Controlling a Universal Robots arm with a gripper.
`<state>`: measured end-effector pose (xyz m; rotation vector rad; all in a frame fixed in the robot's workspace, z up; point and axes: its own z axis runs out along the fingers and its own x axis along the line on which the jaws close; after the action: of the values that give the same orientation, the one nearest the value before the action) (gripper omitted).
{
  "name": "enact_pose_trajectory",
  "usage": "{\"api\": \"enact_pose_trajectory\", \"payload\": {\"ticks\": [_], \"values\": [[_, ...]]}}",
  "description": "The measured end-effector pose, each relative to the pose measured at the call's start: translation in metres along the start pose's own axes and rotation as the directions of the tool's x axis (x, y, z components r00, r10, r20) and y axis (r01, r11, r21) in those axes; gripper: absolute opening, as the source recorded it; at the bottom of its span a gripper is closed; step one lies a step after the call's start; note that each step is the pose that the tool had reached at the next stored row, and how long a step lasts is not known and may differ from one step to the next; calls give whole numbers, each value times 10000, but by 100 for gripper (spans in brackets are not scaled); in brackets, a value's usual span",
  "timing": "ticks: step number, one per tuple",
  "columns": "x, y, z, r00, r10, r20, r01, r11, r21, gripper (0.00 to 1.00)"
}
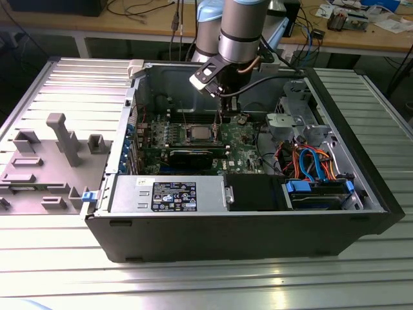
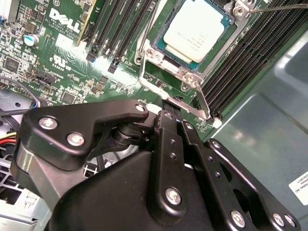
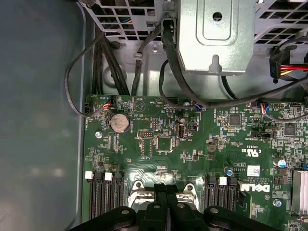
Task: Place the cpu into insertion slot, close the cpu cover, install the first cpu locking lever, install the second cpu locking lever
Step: 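Close the cpu cover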
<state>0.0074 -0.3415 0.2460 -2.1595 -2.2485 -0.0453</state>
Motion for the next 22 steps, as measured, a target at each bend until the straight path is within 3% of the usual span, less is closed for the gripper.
{"api": "enact_pose_trajectory", "payload": {"ticks": [22], "values": [[-6,-76,4,10000,4,1,-4,10000,1,11]]}}
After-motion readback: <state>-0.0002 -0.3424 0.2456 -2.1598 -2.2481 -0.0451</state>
